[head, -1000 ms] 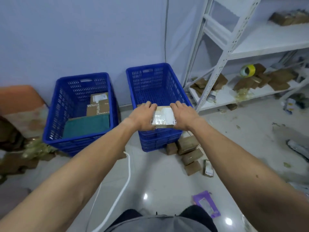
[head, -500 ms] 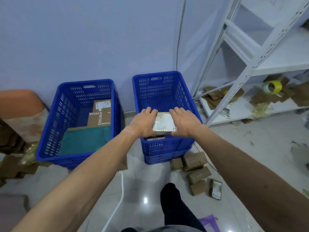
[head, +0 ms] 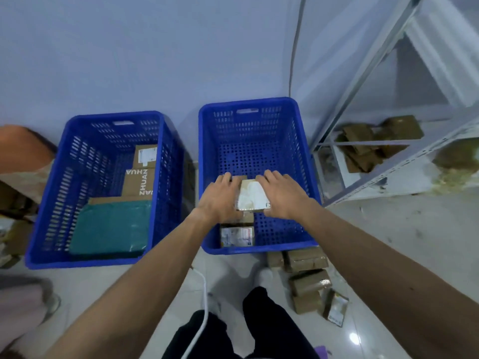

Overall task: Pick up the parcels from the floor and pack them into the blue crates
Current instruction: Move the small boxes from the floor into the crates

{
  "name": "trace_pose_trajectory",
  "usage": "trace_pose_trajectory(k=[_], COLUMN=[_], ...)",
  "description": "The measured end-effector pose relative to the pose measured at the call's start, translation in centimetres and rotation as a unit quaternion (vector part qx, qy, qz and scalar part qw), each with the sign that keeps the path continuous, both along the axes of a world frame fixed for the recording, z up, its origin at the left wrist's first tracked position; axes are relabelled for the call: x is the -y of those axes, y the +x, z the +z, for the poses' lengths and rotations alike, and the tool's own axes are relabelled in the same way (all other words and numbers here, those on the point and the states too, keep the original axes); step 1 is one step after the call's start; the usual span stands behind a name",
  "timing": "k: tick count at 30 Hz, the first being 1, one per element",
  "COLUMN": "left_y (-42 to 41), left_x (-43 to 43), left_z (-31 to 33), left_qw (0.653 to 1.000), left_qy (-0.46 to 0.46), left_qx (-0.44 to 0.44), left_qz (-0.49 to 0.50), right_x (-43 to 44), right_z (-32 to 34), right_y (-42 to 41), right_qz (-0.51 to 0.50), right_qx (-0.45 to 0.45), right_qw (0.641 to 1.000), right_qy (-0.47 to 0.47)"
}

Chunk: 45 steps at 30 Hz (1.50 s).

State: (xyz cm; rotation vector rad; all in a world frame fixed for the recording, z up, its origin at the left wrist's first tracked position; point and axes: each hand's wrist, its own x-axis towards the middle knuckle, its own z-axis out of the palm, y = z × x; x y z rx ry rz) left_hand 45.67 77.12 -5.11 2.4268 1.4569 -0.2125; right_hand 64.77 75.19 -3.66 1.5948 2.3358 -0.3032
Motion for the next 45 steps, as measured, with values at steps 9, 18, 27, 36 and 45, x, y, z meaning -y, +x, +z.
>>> trace_pose_trajectory(k=[9,18,27,36,45], left_y=[2.6,2.5,5.1,10.0,12.9], left_x=[-3.8,-4.2,-3.1,-1.9,0.5], left_z=[-10.7,-20.1,-26.7,-31.2,-37.4], left_qw=[0.996,0.990,0.984,0.982,0.962], left_qy=[-0.069,-0.134,-0.169,-0.140,-0.198], left_qx=[-0.040,-0.015,0.023,-0.038,-0.075], left_qz=[-0.029,-0.035,-0.051,-0.122,-0.173], right_x=[-3.4,-4.1,-3.3,-1.5,0.2], right_z=[-10.4,-18.7,-24.0,-29.3,-35.3], right_y=[2.2,2.6,5.5,8.7,9.3], right_qz=[-0.036,-0.046,-0.055,-0.065,-0.065], right_qx=[-0.010,0.002,0.022,0.081,0.124], right_qw=[0.996,0.987,0.980,0.967,0.939], right_qy=[-0.084,-0.154,-0.192,-0.231,-0.314])
